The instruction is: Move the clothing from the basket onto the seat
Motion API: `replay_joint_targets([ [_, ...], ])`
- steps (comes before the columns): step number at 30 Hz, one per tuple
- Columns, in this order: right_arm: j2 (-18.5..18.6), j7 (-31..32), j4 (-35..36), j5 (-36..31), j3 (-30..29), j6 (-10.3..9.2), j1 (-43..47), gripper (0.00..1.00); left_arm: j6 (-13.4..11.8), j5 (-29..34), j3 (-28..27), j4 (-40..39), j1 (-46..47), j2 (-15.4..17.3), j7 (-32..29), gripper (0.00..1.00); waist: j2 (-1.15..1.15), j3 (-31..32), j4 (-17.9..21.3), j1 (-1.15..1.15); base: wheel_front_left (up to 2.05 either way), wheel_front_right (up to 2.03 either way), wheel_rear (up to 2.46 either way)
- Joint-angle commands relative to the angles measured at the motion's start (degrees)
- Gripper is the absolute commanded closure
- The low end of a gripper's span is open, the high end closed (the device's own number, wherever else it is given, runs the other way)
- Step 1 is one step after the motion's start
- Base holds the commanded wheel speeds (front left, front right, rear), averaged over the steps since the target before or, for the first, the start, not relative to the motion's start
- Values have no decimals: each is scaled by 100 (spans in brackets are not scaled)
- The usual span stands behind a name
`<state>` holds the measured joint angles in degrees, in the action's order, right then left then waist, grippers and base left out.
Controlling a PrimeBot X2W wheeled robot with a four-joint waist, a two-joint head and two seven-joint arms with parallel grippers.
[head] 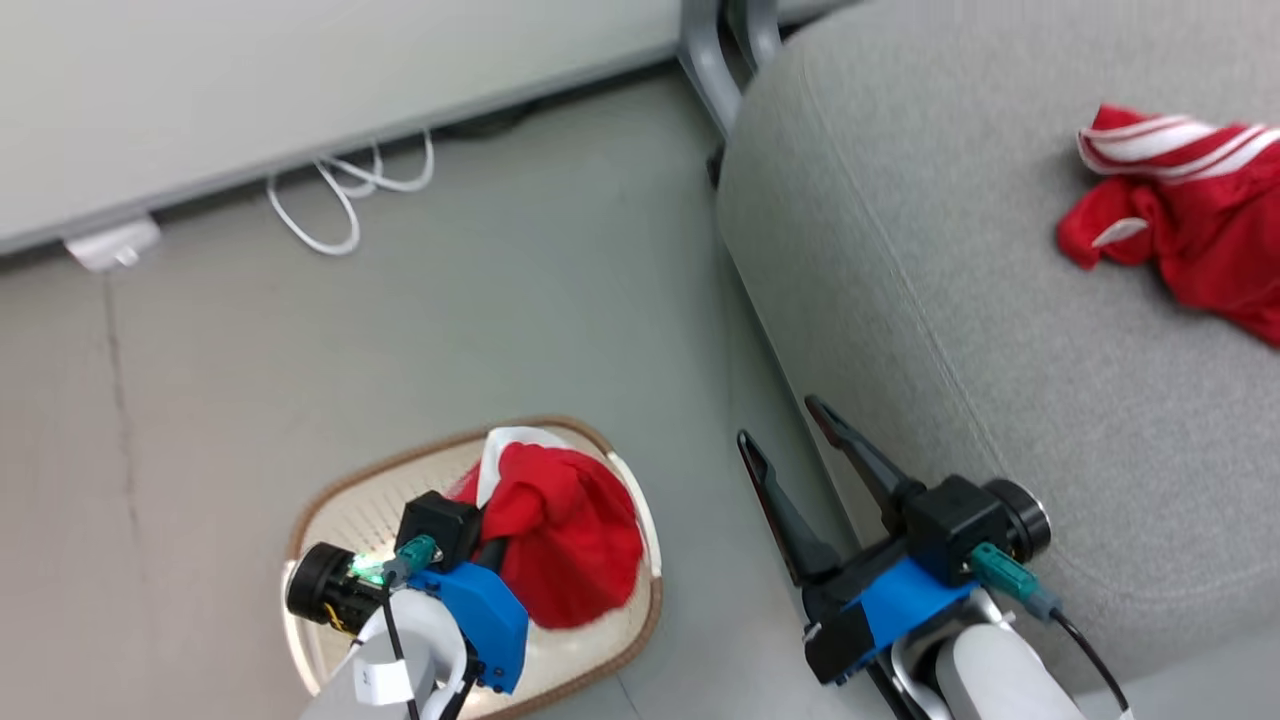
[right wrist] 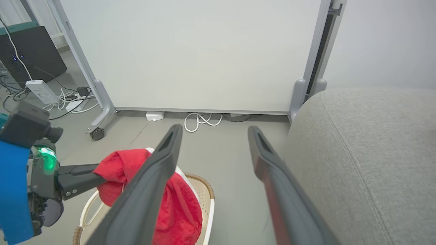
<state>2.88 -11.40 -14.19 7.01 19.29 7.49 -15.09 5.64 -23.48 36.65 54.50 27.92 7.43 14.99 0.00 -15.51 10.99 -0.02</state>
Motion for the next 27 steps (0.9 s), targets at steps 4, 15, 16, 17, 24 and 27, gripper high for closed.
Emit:
replay_joint_targets([
  [4,30,118,81,20,-74,1,332,0,90,70,9,-273,-135,-50,28,100,0,839,-423,2,0,0,0],
  [15,54,381,328,72,-203,1,946,0,186,-62,247,-660,84,-301,28,100,0,1550,-927,2,0,0,0],
  [16,57,415,354,72,-211,1,988,0,190,-84,301,-667,138,-327,27,100,0,1577,-967,2,0,0,0],
  [17,62,432,377,69,-218,1,1032,0,193,-116,366,-670,201,-349,10,100,0,1601,-1004,2,0,0,0],
  [24,64,541,509,36,-241,1,1166,0,180,-383,828,-748,736,-432,-211,100,0,1704,-1198,2,0,0,0],
  [27,55,565,539,47,-210,1,1177,0,180,-571,994,-800,930,-448,-340,100,0,1725,-1250,2,0,0,0],
])
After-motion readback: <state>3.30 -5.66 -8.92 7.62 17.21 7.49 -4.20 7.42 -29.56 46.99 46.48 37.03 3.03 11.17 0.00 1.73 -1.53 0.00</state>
